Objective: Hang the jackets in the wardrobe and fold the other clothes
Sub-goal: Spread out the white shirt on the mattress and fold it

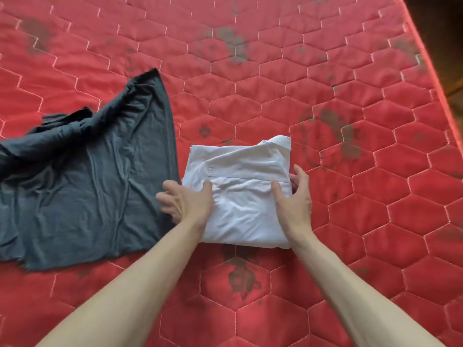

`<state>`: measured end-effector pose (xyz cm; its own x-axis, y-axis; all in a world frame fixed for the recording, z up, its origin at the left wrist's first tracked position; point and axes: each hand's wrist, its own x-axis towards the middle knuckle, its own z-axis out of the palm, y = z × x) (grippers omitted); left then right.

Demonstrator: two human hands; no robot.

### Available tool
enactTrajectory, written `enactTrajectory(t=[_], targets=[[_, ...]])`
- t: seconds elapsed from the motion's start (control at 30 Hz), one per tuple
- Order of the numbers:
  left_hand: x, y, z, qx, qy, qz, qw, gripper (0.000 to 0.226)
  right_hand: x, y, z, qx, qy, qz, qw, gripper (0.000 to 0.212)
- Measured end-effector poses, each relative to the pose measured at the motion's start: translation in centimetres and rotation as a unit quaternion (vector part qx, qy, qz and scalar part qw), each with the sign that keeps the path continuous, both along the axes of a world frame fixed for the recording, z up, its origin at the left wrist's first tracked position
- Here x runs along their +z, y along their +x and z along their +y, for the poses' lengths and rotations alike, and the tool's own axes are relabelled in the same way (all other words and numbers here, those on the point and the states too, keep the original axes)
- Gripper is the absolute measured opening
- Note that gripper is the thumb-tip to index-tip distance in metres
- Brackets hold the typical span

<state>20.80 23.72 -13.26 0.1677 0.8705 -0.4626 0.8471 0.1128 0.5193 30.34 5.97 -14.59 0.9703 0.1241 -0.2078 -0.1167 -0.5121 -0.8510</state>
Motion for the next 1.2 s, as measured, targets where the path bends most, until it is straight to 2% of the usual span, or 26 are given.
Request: enactTrajectory(t=[0.03,0.1,0.2,0.27,0.33,0.57,0.73,0.9,1.07,1.2], targets=[[0.1,0.1,0.8,0.021,-0.040,0.002,0.999,0.079,0.4,0.2,-0.3,-0.016,0.016,0.038,0.999,0.058],[0.1,-0.1,2.2,0.004,-0.104,-0.030,0.994,0.087,1.1,0.6,-1.0,-0.032,0.064,0.137,0.988,0.049],[0.6,-0.9,3.3,0.014,-0.266,-0.141,0.954,0.070,2.0,0.7,-1.8,-0.010,0.164,0.309,0.937,0.038],[1.0,-2.0,3.3,-0.006,-0.353,-0.139,0.925,0.063,2.6,0.5,-2.5,0.020,0.182,0.354,0.917,0.036],[1.1,-3.3,3.0,-0.022,-0.387,-0.161,0.908,0.058,3.1,0.0,-3.1,0.034,0.190,0.364,0.911,0.035],[4.7,-7.7,1.0,-0.009,-0.425,-0.215,0.879,0.045,6.9,-2.7,-5.2,0.067,0.216,0.363,0.904,0.033],[11.8,-10.5,0.1,-0.027,-0.403,-0.263,0.876,0.038,14.0,-4.7,-6.9,0.107,0.227,0.320,0.913,0.028],[24.6,-13.6,-1.9,-0.017,-0.343,-0.336,0.877,0.042,26.9,-7.3,-7.9,0.132,0.254,0.298,0.911,0.028],[38.1,-18.5,-6.1,0.007,-0.330,-0.409,0.851,0.045,41.0,-10.8,-9.9,0.172,0.272,0.309,0.895,0.034],[48.2,-23.8,-10.2,0.031,-0.318,-0.458,0.829,0.045,51.7,-14.9,-11.7,0.223,0.288,0.344,0.866,0.039]])
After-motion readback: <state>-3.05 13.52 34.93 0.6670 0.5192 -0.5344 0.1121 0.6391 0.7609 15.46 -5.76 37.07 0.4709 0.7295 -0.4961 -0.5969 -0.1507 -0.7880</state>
